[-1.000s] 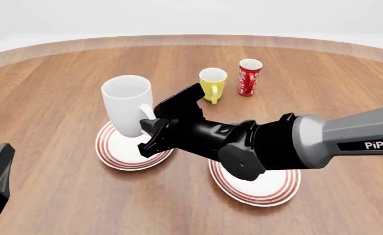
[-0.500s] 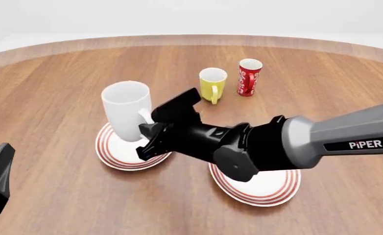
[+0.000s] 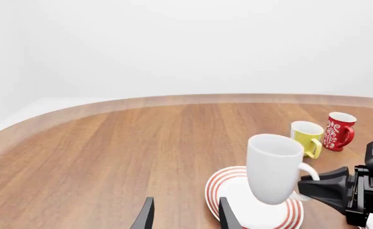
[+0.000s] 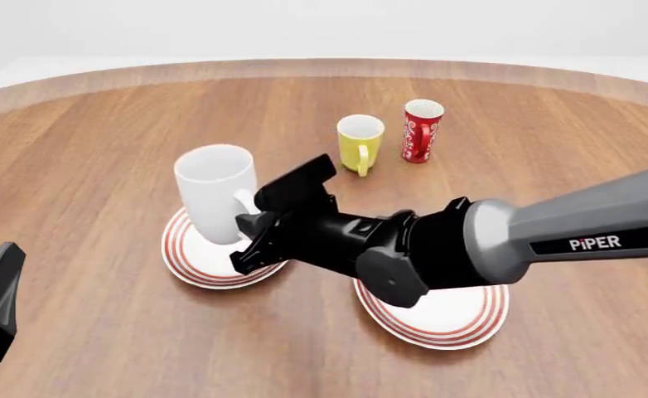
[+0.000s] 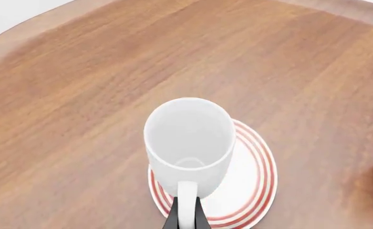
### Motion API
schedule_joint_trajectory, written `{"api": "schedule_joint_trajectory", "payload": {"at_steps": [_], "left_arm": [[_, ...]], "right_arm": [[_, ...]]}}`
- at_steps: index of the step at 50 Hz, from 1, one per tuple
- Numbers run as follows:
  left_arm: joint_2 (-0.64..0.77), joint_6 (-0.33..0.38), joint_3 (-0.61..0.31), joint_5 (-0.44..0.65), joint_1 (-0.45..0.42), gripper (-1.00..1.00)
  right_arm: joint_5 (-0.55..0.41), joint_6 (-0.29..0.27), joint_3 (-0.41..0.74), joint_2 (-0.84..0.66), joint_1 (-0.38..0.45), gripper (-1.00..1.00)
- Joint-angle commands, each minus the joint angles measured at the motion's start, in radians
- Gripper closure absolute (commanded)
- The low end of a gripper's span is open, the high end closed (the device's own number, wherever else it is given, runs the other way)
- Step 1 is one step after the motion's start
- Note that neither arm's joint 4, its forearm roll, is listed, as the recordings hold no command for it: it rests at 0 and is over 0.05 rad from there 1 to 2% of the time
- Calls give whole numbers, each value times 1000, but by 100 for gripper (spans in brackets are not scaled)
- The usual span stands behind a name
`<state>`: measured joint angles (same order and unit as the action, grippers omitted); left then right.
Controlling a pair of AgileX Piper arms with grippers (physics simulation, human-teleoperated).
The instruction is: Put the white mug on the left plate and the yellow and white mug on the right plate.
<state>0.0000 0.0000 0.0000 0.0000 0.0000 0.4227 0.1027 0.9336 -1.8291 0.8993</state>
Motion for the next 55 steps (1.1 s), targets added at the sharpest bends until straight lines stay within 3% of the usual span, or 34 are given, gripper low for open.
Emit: {"api": "schedule_joint_trajectory", "payload": {"at_steps": [1,55], "left_arm": [[0,0,0,0,0,-100],[0,0,0,0,0,-100]], "right_arm": [[-1,8,13,-15,-5,100],[-25,21,82,-96,-29,100]]}}
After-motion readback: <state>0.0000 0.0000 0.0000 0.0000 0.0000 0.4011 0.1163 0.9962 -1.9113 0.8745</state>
